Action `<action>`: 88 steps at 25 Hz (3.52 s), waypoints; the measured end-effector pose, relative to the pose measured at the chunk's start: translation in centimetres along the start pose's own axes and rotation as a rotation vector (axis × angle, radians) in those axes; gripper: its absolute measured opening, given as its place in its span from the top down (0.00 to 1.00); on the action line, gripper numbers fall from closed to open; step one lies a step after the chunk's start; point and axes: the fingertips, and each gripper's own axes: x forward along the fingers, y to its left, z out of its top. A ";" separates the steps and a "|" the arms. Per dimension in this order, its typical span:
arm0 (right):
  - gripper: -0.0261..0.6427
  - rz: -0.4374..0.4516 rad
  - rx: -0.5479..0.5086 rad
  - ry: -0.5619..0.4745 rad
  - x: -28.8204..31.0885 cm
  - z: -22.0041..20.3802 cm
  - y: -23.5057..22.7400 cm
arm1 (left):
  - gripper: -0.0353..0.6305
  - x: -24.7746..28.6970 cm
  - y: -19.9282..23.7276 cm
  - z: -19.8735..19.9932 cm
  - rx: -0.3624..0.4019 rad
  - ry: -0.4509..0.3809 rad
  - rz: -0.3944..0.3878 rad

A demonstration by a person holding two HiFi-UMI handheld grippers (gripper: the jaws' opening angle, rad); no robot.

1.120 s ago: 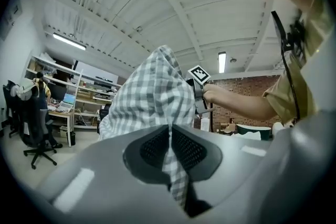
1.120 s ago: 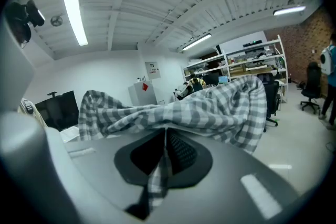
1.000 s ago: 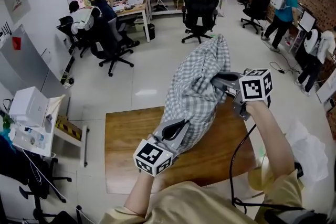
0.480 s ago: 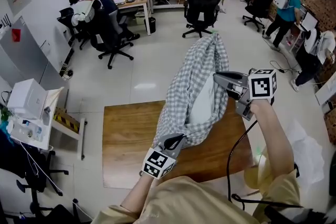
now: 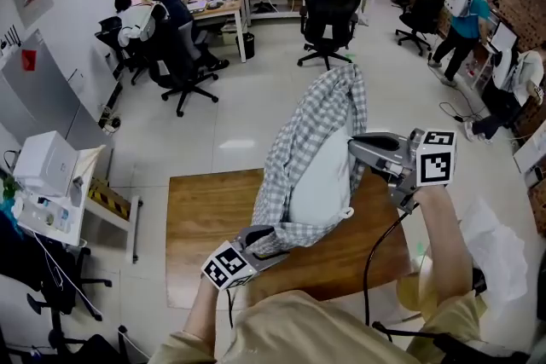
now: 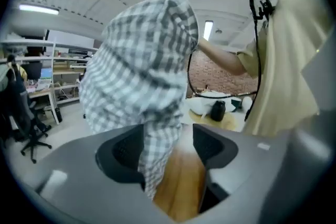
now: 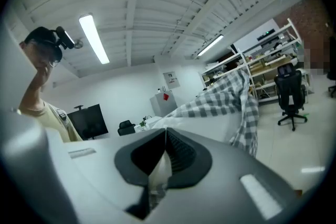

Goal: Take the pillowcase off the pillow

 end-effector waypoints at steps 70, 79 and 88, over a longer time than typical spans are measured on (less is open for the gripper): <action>0.96 0.030 0.064 -0.387 -1.6 4.2 -3.2 | 0.93 2.1 2.1 -0.3 -0.273 -0.147 0.256; 0.96 0.084 0.164 -0.363 -1.9 4.1 -1.7 | 0.79 0.8 2.5 1.1 -0.085 -0.064 0.150; 0.96 0.218 -0.066 -0.190 -2.3 2.2 3.9 | 0.54 -10.4 16.9 15.3 -0.060 -0.230 0.226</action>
